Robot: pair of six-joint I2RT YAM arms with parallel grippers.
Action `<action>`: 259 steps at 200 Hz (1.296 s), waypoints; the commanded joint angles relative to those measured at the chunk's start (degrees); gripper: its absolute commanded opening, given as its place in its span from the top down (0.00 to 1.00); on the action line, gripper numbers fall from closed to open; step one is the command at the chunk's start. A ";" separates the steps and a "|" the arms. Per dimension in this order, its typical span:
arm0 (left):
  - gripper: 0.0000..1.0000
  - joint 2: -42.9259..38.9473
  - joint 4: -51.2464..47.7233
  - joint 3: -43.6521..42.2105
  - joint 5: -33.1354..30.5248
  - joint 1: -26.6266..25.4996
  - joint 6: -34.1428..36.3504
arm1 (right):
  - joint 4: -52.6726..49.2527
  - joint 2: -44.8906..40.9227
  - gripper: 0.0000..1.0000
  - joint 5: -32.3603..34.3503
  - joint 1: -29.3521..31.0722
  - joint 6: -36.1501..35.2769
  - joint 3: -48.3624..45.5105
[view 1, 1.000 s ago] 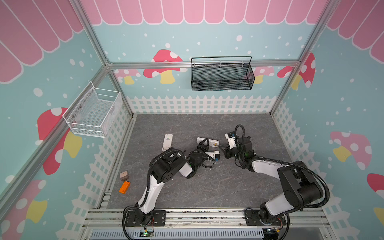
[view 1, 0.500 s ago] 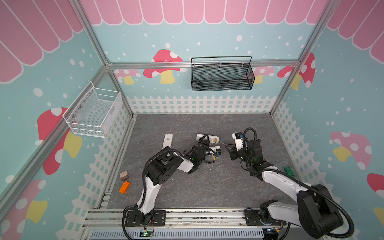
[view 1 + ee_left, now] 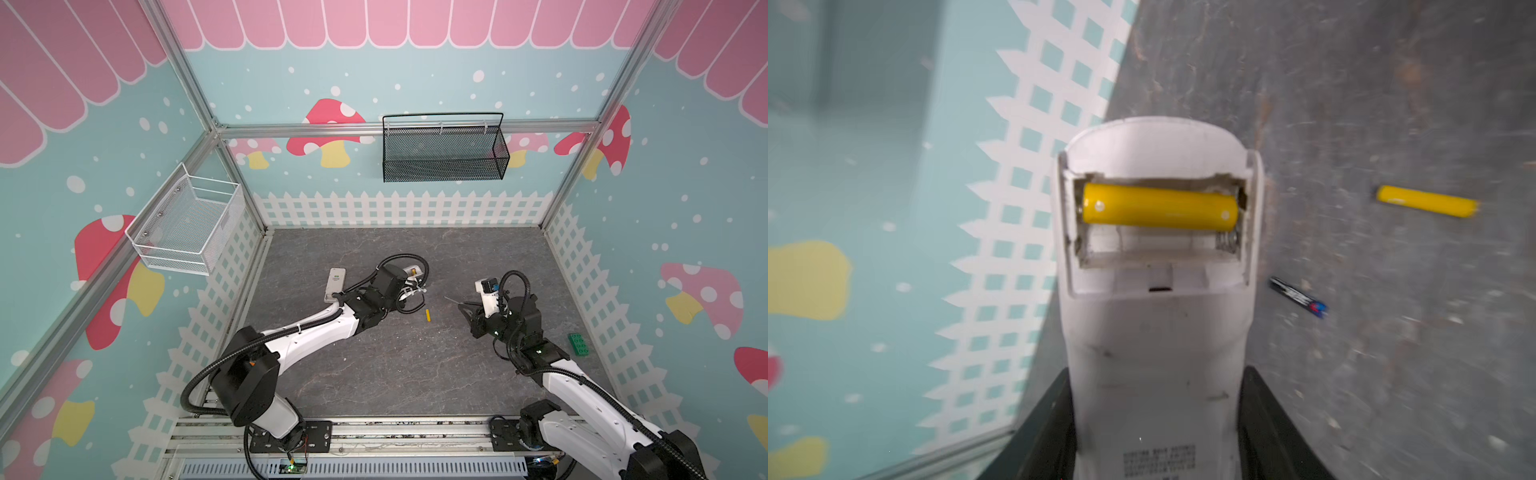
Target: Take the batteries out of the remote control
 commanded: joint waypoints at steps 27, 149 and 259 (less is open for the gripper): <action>1.00 -0.48 -14.36 -6.00 18.92 -0.04 -26.11 | -7.48 -1.12 1.00 -0.66 5.83 2.78 1.13; 0.83 10.10 -12.18 -3.37 19.60 -3.47 -38.20 | -6.46 -1.33 1.00 4.40 13.96 11.49 -6.75; 0.01 2.15 -18.14 3.72 19.53 -2.10 -28.46 | -7.31 1.57 1.00 6.24 17.96 15.11 -6.17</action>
